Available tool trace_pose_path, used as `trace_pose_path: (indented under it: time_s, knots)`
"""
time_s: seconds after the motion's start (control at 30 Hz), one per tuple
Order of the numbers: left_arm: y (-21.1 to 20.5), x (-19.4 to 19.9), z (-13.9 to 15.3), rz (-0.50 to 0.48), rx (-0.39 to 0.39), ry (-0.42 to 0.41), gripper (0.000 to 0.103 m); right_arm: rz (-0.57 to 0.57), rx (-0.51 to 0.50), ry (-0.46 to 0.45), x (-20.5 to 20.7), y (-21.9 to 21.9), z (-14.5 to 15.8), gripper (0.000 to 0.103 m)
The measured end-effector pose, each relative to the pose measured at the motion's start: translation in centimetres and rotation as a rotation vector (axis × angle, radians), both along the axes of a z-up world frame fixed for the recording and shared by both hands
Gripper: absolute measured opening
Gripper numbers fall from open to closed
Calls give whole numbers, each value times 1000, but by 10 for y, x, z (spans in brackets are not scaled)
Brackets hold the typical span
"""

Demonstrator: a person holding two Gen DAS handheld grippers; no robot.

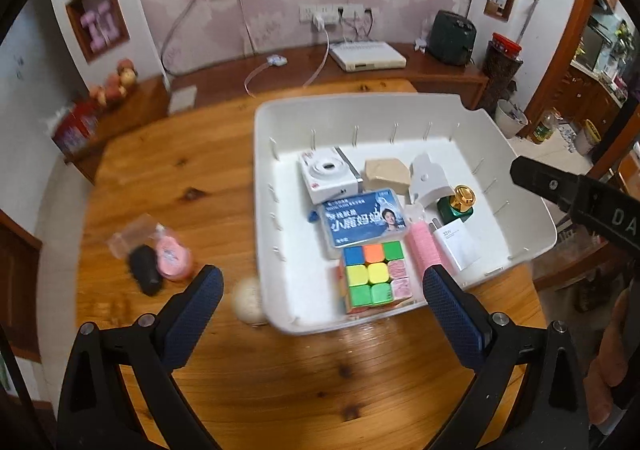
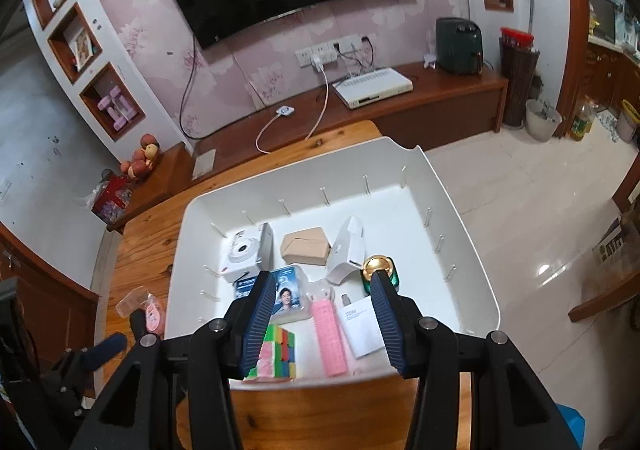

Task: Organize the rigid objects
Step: 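Lower the cube into the bin, open the left tool and withdraw, then grasp the clear plastic cup with the left tool while the right tool approaches the gold compact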

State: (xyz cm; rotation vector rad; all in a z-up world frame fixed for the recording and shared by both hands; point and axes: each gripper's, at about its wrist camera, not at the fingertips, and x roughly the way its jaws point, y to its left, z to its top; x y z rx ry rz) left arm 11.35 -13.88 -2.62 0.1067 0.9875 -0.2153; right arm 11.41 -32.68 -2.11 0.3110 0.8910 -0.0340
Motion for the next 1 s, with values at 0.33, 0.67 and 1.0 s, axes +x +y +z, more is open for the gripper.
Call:
trace_pose_path:
  time_s: [0.33,0.67,1.0]
  knots:
    - [28,-30,27,-3,34,-107,100,41,-8,-37,-40,33,9,55]
    - [121,-23,42,110,71,-143,100,109,-48,-64,-64,84,6,55]
    - [184,14,28,60,148,-104,100,231,-103,-117,-75,166,-10,57]
